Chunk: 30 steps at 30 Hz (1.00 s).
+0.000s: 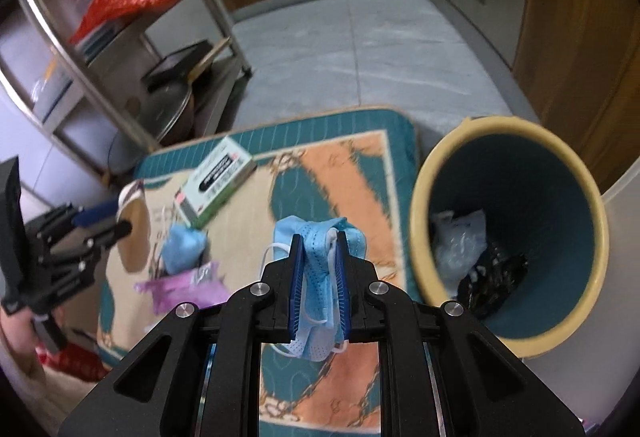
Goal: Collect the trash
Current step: 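Grasp the blue face mask with the right gripper while the left grasps the red-white cup, then release the mask into the bin with the right gripper while the left drops the cup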
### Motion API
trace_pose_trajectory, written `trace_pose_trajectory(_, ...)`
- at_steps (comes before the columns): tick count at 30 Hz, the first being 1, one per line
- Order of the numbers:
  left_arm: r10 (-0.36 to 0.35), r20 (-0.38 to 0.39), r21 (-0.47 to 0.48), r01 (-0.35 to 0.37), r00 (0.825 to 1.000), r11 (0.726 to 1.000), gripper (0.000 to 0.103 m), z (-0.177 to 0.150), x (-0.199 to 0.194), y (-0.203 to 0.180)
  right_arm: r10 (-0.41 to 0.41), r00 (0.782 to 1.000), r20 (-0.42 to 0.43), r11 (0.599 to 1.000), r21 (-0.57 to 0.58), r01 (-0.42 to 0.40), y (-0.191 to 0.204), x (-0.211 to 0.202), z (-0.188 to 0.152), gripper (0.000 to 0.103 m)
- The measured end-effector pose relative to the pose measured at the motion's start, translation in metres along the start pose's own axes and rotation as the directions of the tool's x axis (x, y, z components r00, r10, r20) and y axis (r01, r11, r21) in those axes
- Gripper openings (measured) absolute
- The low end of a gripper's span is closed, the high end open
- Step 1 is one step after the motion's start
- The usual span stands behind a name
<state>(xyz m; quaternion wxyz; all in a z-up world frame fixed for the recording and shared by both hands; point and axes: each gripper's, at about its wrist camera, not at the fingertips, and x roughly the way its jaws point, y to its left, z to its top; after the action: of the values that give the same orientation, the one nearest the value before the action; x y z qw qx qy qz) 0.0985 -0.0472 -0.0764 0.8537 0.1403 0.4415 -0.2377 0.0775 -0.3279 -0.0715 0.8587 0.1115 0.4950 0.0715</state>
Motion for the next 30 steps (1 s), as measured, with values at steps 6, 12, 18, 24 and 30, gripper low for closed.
trace_pose_trajectory(6,-0.041,0.017,0.036,0.041,0.999,0.999,0.04,0.014,0.005,-0.023,-0.027,0.999,0.038,1.0,0.006,0.026,-0.011,-0.008,0.003,0.016)
trace_pose_trajectory(12,-0.067,0.012,0.067,0.066,0.998,0.996,0.04,0.024,0.012,-0.046,-0.06,0.994,0.089,0.998,0.001,0.06,-0.023,-0.023,0.008,0.016)
trace_pose_trajectory(18,-0.097,0.018,0.082,0.095,0.995,0.992,0.04,0.038,0.019,-0.077,-0.113,0.984,0.137,0.994,0.003,0.113,-0.041,-0.036,0.013,0.016)
trace_pose_trajectory(24,-0.137,0.02,0.121,0.133,0.99,0.984,0.04,0.049,0.029,-0.11,-0.149,0.98,0.131,0.989,0.036,0.146,-0.07,-0.041,0.012,0.016)
trace_pose_trajectory(30,-0.182,0.027,0.137,0.176,0.983,0.975,0.04,0.061,0.037,-0.138,-0.193,0.973,0.125,0.98,0.083,0.183,-0.098,-0.044,0.008,0.016)
